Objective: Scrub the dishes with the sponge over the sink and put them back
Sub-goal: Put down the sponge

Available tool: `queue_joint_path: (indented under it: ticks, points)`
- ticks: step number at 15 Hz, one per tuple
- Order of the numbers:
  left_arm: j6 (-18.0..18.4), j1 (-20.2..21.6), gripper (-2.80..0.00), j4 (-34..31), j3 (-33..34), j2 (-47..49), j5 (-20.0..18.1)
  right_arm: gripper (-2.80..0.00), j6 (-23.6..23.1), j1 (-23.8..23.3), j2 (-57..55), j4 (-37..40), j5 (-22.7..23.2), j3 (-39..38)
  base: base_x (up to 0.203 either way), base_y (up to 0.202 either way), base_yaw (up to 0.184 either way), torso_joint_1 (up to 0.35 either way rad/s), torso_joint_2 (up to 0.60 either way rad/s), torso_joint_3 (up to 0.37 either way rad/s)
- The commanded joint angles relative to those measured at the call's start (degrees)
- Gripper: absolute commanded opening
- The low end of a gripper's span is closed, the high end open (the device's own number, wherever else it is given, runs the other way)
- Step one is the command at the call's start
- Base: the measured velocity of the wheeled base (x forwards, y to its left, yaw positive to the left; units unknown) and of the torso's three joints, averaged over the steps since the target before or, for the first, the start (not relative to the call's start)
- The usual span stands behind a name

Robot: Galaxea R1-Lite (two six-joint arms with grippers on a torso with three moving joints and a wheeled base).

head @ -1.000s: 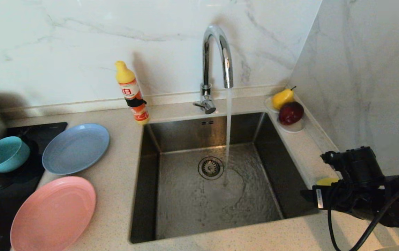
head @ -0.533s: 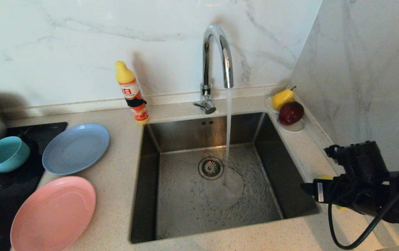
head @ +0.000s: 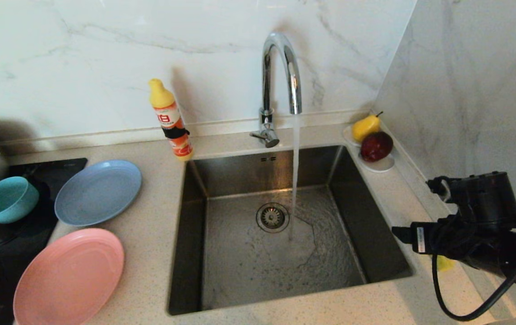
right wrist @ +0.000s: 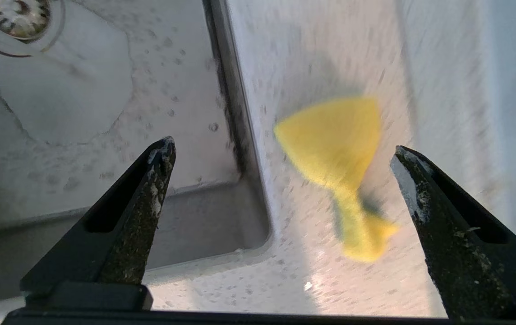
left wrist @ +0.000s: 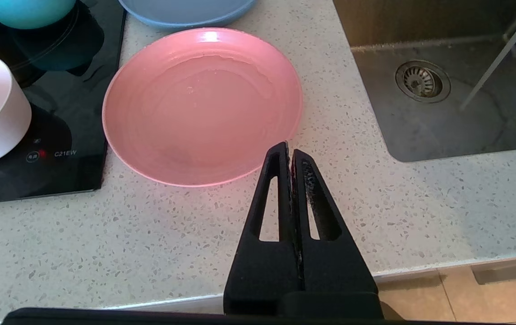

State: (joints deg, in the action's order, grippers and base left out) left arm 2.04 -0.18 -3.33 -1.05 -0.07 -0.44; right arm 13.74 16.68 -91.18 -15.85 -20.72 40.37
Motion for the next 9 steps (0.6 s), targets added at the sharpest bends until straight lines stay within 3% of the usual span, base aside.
queue_joint_path:
  ticks: [1, 6, 9]
  points:
    - [0.0, 0.0, -2.8, 0.0, 0.0, 0.1, 0.0, 0.0, -2.3, 0.1, 3.9, -0.1, -0.3, 0.1, 0.0, 0.0, 0.0, 0.0, 0.0, 0.0]
    - [0.0, 0.0, -2.8, 0.0, 0.0, 0.1, 0.0, 0.0, -6.4, 0.8, 13.9, -0.3, 0.6, -0.8, 0.0, 0.0, 0.0, 0.0, 0.0, 0.0]
    - [0.0, 0.0, -2.8, 0.0, 0.0, 0.1, 0.0, 0.0, -8.0, 3.3, 23.9, -0.3, 5.8, -1.7, 0.0, 0.0, 0.0, 0.0, 0.0, 0.0]
